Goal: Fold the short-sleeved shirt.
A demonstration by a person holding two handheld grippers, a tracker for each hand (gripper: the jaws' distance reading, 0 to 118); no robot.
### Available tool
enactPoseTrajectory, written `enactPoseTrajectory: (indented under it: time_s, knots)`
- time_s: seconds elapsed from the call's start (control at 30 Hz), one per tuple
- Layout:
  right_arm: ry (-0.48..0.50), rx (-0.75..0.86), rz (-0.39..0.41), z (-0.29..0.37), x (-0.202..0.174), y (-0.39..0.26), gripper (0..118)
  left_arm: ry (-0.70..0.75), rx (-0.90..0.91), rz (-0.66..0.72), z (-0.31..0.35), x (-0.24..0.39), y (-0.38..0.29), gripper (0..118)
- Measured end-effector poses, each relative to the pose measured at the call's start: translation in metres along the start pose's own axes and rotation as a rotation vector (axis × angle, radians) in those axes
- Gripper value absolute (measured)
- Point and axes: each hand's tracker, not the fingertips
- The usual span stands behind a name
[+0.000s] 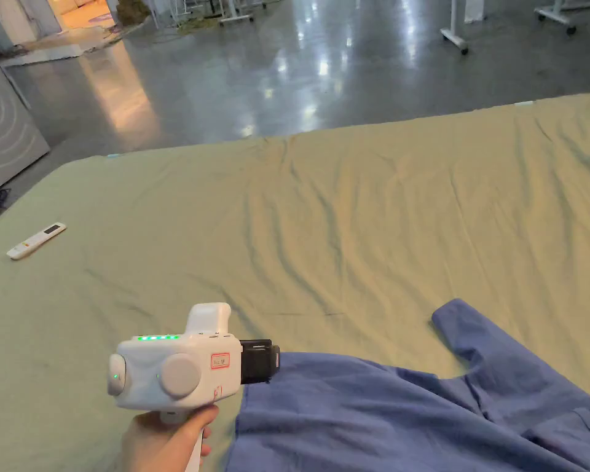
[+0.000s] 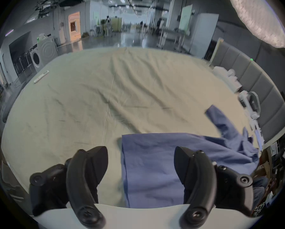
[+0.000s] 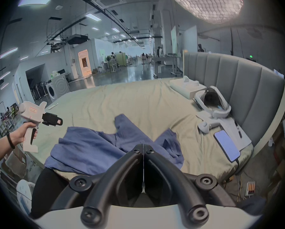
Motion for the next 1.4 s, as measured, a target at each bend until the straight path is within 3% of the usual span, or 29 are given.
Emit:
enactPoseTrajectory:
  time_s: [0.17,0.47,0.57,0.7,0.87,0.9,0.93,0.97,1.0,1.03,1.1,1.27,1.33,1.4]
  knots:
    - [-0.036,-0.046,-0.001,-0.011,0.011,-0.007,0,0.026,-0.105,0.017,-0.056,-0.008,0.008,87]
    - [-0.051,-0.076,-0.022,-0.019,0.016,-0.009,0,0.061,-0.176,0.021,-0.091,-0.004,0.005,87]
    - [-0.050,-0.081,-0.015,-0.017,0.015,-0.011,0,0.082,-0.185,-0.005,-0.087,0.004,0.004,67]
    - [-0.043,-0.086,-0.024,-0.017,0.021,-0.016,0,0.115,-0.190,-0.095,-0.083,0.018,0.005,6]
    - [-0.036,-0.089,-0.050,-0.026,0.036,-0.007,0,0.137,-0.254,-0.120,-0.102,0.019,0.005,6]
    - [-0.037,-0.085,-0.044,-0.031,0.040,-0.003,2,0.145,-0.262,-0.118,-0.100,0.025,0.006,6]
    - [-0.038,-0.084,-0.032,-0.040,0.044,0.003,14,0.159,-0.275,-0.124,-0.101,0.029,0.007,5]
    - [-0.044,-0.087,-0.021,-0.049,0.047,0.009,33,0.176,-0.295,-0.170,-0.102,0.032,0.007,6]
    - [-0.048,-0.101,-0.017,-0.060,0.051,0.016,62,0.185,-0.305,-0.208,-0.102,0.035,0.007,6]
    - [-0.028,-0.157,-0.020,-0.077,0.061,0.019,84,0.192,-0.313,-0.227,-0.102,0.038,0.009,6]
    - [0.000,-0.200,-0.036,-0.107,0.065,0.029,90,0.184,-0.318,-0.218,-0.102,0.037,0.010,6]
    - [0.182,-0.344,-0.067,-0.206,0.059,0.054,103,0.114,-0.322,-0.135,-0.097,0.023,0.013,5]
    - [0.190,-0.408,-0.047,-0.249,0.051,0.058,104,0.112,-0.321,-0.142,-0.097,0.023,0.014,5]
    - [0.159,-0.458,0.025,-0.288,0.038,0.058,104,0.119,-0.320,-0.166,-0.096,0.027,0.012,5]
